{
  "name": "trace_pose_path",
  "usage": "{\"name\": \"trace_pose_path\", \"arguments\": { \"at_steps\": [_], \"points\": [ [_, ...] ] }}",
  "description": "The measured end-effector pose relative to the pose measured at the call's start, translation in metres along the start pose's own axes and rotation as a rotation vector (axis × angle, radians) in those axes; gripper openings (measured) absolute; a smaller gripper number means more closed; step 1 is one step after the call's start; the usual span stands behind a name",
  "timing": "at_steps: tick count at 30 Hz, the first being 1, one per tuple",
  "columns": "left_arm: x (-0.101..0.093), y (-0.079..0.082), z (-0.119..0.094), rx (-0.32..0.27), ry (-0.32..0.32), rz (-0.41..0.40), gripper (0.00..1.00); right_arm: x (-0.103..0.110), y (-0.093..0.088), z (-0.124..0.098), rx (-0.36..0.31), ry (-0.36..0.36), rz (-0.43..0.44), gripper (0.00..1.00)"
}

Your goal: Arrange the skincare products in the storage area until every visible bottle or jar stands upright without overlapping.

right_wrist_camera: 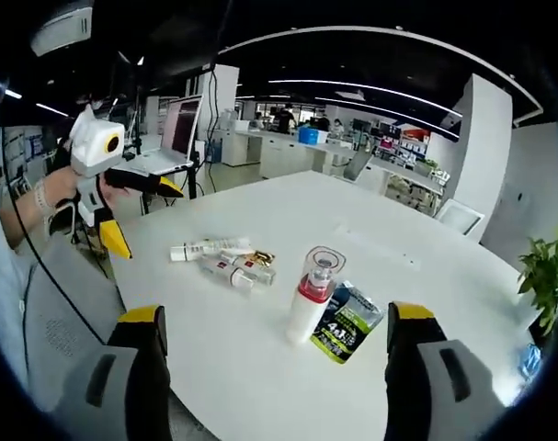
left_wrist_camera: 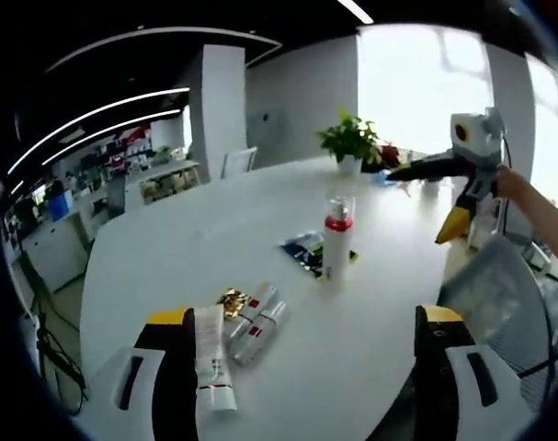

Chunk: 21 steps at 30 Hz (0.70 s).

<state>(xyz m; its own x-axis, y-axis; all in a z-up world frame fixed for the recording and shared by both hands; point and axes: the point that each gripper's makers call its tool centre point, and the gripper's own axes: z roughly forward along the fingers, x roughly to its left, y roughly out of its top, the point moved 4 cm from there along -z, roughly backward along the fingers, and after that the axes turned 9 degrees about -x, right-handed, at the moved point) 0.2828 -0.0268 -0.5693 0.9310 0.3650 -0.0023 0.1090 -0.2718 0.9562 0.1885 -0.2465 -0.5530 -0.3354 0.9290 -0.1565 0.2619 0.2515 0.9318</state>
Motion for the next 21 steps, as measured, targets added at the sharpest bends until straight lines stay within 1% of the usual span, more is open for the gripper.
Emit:
{"name": "trace_pose_path", "arguments": {
  "at_steps": [3, 8, 11, 17, 21],
  "points": [
    [0.003, 0.000, -0.004, 0.001, 0.019, 0.000, 0.97, 0.001, -0.004, 0.000, 0.011, -0.005, 0.007, 1.00],
    [0.009, -0.003, -0.005, -0.002, 0.028, -0.008, 0.97, 0.001, -0.005, 0.000, 0.004, -0.017, 0.015, 1.00],
    [0.010, -0.006, -0.004, 0.010, 0.028, -0.015, 0.97, 0.002, -0.008, 0.001, 0.012, -0.007, 0.030, 1.00],
    [0.009, -0.008, -0.004, 0.018, 0.028, -0.018, 0.97, 0.006, -0.012, 0.002, 0.022, 0.007, 0.030, 1.00],
    [0.010, -0.009, -0.002, 0.010, 0.028, -0.026, 0.97, 0.008, -0.014, 0.005, 0.025, 0.015, 0.047, 1.00]
  ]
}}
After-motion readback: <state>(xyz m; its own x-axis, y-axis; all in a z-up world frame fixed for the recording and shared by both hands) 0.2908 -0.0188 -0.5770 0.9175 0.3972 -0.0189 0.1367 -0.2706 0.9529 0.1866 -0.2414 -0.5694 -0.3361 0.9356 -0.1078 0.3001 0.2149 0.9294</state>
